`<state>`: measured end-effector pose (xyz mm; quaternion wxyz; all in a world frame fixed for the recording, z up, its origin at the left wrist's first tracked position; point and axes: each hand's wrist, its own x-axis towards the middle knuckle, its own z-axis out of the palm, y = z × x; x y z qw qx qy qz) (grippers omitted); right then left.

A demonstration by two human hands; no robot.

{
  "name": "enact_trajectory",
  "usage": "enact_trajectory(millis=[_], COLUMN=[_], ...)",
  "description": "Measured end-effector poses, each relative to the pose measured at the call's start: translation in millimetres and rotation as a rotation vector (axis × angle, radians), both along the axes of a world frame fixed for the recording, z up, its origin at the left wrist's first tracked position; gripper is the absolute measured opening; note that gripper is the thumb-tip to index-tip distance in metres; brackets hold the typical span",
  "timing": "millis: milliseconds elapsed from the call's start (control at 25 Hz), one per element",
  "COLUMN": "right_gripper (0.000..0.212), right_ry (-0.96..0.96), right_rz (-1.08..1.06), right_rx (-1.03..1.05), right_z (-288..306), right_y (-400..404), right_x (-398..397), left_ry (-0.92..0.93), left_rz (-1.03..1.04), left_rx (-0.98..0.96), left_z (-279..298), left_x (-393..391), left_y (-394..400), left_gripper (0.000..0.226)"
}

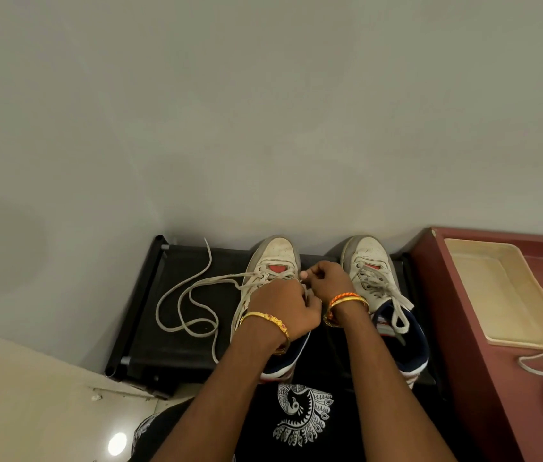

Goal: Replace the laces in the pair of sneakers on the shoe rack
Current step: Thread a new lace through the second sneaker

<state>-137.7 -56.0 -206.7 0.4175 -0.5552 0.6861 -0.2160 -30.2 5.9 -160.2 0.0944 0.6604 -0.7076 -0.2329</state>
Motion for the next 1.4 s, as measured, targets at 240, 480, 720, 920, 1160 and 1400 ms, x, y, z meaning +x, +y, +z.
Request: enact_trajectory(millis=[240, 480, 720, 920, 1160, 1400], right_gripper=[0.021, 0.016, 0.022, 0.011, 0.014, 0.013], right_ry=[-0.13, -0.156, -0.536, -0.171, -0.022, 0.177], right_rz=[-0.094, -0.117, -0.058, -0.035, 0.071, 0.002], right_rx=[-0.081, -0.542, -1.026, -0.75, -0.064, -0.222], right_z=[-6, 47, 160, 94, -5, 12], right_y=[3, 22, 57, 35, 14, 21], right_x=[-8, -9, -7, 7, -5, 2], left_ry=[-0.137, -0.105, -0.058, -0.01, 0.028, 0.028], left_rz=[-0.17, -0.027, -0.01, 0.044, 0.075, 0.098], left_rx=[0.211, 0.223, 0.251, 0.25, 0.249, 0.279], left_z=[-2, -14, -18, -21, -23, -25], left_x=[-8, -13, -8, -4, -3, -2], left_y=[11, 20, 17, 17, 16, 16], left_gripper=[0.031, 0.032, 0.033, 0.037, 0.036, 0.037])
